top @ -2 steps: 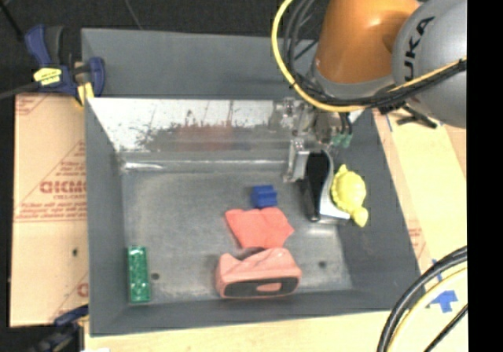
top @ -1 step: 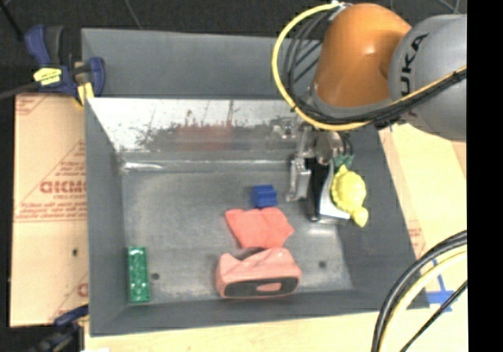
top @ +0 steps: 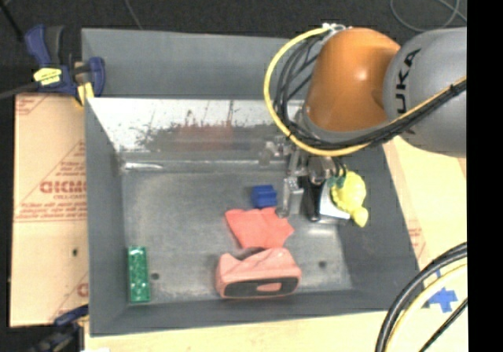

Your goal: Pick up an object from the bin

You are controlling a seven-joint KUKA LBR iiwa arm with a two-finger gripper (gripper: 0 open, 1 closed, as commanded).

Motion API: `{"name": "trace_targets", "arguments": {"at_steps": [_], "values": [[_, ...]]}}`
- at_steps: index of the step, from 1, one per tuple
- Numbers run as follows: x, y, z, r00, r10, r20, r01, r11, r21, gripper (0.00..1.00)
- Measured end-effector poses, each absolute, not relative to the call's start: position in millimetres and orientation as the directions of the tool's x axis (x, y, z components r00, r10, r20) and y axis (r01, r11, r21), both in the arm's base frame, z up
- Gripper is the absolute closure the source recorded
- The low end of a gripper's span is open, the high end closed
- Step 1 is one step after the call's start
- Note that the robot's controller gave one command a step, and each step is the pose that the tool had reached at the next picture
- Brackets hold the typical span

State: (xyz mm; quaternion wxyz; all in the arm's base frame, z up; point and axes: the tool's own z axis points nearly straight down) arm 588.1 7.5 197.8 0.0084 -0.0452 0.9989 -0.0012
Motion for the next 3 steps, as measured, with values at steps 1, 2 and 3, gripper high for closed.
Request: {"name": "trace_targets", "arguments": {"at_steps": [1, 2, 3], "values": [[575.8, 15, 136, -0.995, -0.095, -0.008, -0.095, 0.995, 0.001, 0.0], [575.9, 9, 89, -0.988, -0.152, -0.017, -0.152, 0.988, -0.004, 0.0], [566.9, -14, 79, -0.999, 0.049, -0.013, 0.048, 0.999, 0.002, 1.0]]}}
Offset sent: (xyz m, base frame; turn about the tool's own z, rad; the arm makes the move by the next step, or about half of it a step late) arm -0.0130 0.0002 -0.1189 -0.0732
